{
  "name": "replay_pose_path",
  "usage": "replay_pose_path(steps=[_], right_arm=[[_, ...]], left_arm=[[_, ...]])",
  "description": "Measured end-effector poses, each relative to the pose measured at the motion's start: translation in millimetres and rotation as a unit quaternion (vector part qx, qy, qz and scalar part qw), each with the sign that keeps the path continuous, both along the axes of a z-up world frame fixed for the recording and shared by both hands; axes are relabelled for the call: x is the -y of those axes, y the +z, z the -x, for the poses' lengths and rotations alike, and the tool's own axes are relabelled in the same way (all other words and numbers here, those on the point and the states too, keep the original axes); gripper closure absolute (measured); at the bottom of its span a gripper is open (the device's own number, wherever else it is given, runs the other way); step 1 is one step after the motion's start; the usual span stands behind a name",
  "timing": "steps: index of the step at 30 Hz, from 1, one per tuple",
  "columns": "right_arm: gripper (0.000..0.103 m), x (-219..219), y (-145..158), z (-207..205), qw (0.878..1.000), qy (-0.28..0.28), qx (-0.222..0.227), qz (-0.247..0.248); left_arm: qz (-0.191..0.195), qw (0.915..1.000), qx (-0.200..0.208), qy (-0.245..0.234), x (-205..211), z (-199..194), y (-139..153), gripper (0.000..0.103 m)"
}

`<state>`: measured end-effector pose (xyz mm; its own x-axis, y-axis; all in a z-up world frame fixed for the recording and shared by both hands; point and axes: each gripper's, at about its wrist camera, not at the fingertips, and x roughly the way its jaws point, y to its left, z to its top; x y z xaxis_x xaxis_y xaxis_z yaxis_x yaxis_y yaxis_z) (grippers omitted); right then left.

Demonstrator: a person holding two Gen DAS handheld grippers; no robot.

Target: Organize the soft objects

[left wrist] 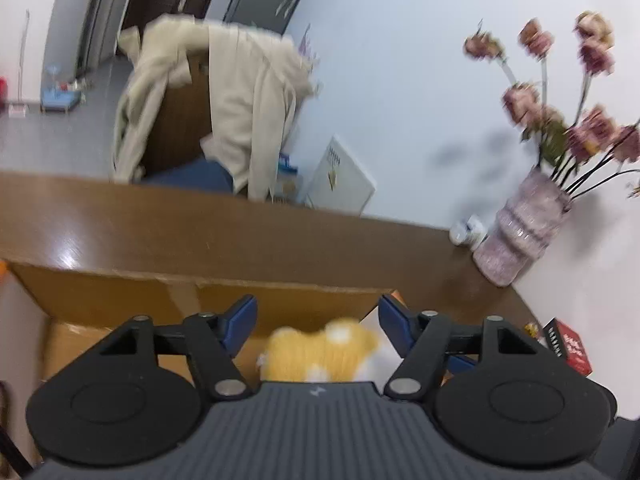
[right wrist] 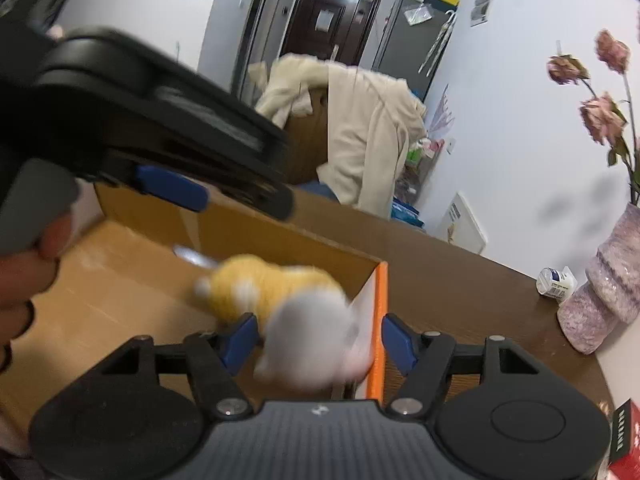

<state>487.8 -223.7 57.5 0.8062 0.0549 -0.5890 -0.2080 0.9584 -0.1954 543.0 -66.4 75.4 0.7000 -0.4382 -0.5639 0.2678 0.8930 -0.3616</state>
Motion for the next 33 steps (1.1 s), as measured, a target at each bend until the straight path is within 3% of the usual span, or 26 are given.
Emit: replay_pose_path(steps=[2, 5, 10, 16, 21, 26, 30, 33], right_arm=[[0.034, 15.7, 16.6, 16.4, 0.999, 0.004, 0.014, -0.029], [0.026, 39.6, 43.8, 53.4, 0.996, 0.017, 0.041, -0.078], [0.016, 74.4, 70.1, 136.0, 0.987, 0.046, 0.091, -0.126], [0.011, 91.9, 64.8, 229.7, 0.974, 0.103, 0.130, -0.156], [0.008, 85.5, 36.3, 288.9, 0.966, 0.154, 0.132, -0.160], [0.008, 77.2, 1.0, 322.7, 0.963, 0.167, 0.087, -0.194], [0.010, 69.0, -21.7, 326.0, 0.956, 0.171, 0.039, -0.235], [0.016, 58.6, -30.4, 320.2, 0.954, 0.165, 0.025, -0.249]], left_arm=[[-0.008, 0.9997, 0.024, 0.001, -7.8, 24.1, 24.2, 0.025], [-0.034, 0.9972, 0.066, 0.004, -19.2, 74.1, 54.8, 0.017], [-0.085, 0.9889, 0.117, 0.034, -36.1, 175.6, 79.5, 0.003], [-0.128, 0.9759, 0.163, 0.068, -48.4, 294.2, 67.3, 0.000], [-0.134, 0.9749, 0.156, 0.084, -48.5, 365.5, 31.6, 0.000], [-0.125, 0.9768, 0.129, 0.116, -52.0, 397.1, -3.6, 0.000], [-0.133, 0.9780, 0.107, 0.120, -54.4, 384.7, -16.6, 0.000], [-0.114, 0.9811, 0.106, 0.114, -56.5, 359.9, -16.5, 0.000]])
